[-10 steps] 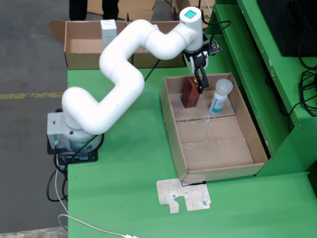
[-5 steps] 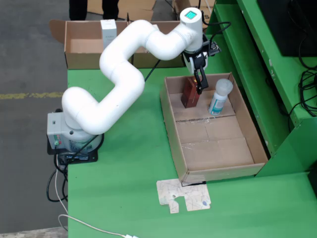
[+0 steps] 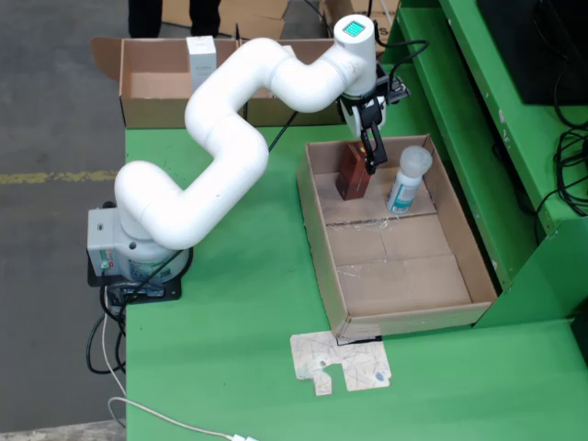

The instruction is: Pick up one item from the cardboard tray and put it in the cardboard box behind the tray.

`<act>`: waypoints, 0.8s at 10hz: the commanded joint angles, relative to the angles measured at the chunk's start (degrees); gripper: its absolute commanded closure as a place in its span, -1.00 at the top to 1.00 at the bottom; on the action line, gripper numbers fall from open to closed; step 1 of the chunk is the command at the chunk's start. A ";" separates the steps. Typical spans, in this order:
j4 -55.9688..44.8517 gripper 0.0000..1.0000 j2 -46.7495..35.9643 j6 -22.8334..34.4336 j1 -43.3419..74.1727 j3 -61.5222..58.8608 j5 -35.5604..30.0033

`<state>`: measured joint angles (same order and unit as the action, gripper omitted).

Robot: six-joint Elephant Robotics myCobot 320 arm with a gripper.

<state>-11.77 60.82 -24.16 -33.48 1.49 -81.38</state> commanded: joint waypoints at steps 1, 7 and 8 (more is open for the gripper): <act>1.86 1.00 -0.38 0.13 -0.23 -1.49 -0.44; 5.37 1.00 0.95 0.74 -0.08 -1.49 -0.09; 6.94 1.00 1.28 1.03 -0.05 -1.49 0.21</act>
<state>-8.08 63.01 -23.81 -33.57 1.49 -81.56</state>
